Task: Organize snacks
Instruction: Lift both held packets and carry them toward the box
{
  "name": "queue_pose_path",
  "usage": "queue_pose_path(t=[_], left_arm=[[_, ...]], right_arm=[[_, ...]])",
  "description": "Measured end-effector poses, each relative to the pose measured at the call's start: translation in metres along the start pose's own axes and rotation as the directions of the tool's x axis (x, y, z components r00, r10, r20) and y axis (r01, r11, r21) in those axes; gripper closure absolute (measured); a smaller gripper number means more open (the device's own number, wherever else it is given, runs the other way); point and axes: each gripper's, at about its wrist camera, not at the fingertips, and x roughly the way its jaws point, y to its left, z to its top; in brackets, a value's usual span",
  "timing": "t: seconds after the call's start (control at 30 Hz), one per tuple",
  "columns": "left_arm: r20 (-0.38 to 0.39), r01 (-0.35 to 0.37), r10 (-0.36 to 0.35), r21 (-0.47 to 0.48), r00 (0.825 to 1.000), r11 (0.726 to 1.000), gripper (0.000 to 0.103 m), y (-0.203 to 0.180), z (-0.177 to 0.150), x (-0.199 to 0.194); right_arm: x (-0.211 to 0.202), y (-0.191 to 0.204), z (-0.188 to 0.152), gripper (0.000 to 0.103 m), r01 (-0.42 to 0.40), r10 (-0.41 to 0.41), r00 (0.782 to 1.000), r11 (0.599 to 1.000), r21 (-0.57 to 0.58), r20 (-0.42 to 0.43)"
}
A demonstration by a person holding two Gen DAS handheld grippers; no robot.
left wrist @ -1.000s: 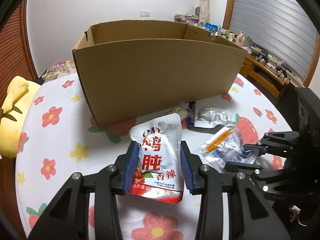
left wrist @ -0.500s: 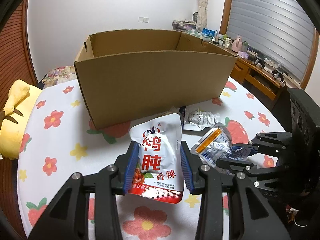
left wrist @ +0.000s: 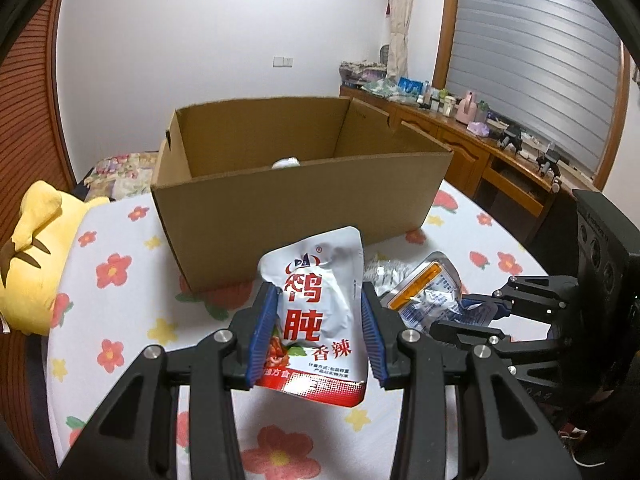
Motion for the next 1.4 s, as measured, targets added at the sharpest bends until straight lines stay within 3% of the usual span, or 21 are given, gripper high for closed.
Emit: queue_pose_path(t=[0.8,1.07,1.4], left_arm=[[0.145,-0.014,0.008,0.04,0.989,0.999,0.063,-0.019,0.056,-0.036],[0.161,-0.04,0.033,0.042,0.986,0.998,0.062,-0.012,0.083,-0.023],[0.117,-0.079,0.075,0.03,0.99,0.996,0.062,0.004,0.105,0.019]], right_arm=[[-0.056,-0.019,0.057,0.081,0.06,-0.059,0.985,0.998,0.002,0.16],[-0.057,-0.03,0.089,0.081,0.073,-0.067,0.977,0.997,-0.021,0.201],[-0.043,-0.052,0.108,0.081,0.064,-0.057,0.975,0.997,-0.03,0.213]])
